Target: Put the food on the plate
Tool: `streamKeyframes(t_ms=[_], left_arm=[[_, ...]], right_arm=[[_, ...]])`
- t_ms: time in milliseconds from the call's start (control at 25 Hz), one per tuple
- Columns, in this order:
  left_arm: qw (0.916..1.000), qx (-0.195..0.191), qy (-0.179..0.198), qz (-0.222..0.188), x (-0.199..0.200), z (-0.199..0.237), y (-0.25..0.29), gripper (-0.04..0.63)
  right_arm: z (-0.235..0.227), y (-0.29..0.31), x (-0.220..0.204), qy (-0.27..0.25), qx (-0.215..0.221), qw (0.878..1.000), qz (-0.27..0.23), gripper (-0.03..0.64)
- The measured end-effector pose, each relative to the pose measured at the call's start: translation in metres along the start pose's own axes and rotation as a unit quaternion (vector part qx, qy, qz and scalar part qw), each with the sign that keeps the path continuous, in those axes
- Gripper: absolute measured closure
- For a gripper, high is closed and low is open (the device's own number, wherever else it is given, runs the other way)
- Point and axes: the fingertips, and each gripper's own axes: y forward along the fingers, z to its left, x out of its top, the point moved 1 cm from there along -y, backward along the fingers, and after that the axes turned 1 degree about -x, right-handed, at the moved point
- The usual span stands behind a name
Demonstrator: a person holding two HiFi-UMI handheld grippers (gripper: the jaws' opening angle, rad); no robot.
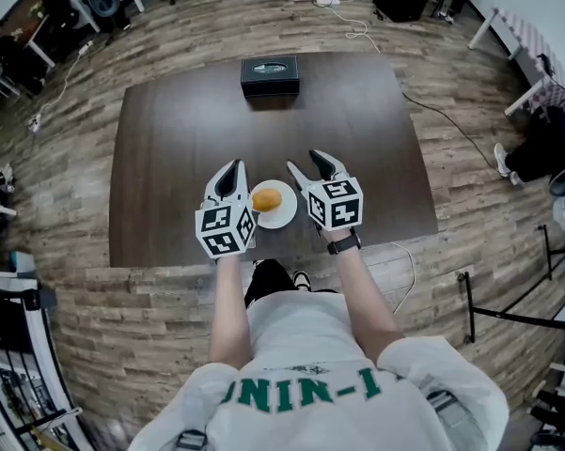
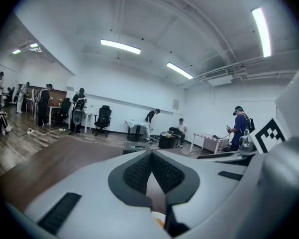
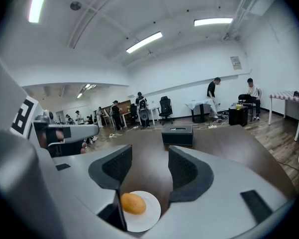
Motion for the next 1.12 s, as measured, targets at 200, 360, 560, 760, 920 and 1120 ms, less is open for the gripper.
streamKeyframes(t_ms=[200, 360, 560, 760, 920, 1120], left_arm=[[0.9993, -0.009, 0.015, -0.033, 0.029, -0.017, -0.005, 0.583], [0.9984, -0.015, -0.001, -0.055, 0.054, -0.029, -0.019, 0.583], [0.9963, -0.006, 0.015, -0.085, 0.093, -0.043, -0.040, 0.583], [0.9921, 0.004, 0.066, -0.107, 0.108, -0.056, -0.052, 0.583], [0.9906, 0.008, 0.082, -0.109, 0.107, -0.064, -0.053, 0.583], [0.9907, 0.005, 0.077, -0.112, 0.103, -0.066, -0.051, 0.583]], right_arm=[[-0.002, -0.031, 0.047, -0.018, -0.010, 0.998, -0.061, 0.434], [0.003, -0.062, 0.079, -0.032, -0.017, 0.994, -0.102, 0.459], [0.012, -0.095, 0.115, -0.067, -0.033, 0.985, -0.154, 0.505], [0.017, -0.106, 0.129, -0.069, -0.030, 0.982, -0.174, 0.542], [0.013, -0.109, 0.126, -0.070, -0.039, 0.983, -0.167, 0.594], [0.011, -0.108, 0.123, -0.074, -0.035, 0.983, -0.166, 0.600]])
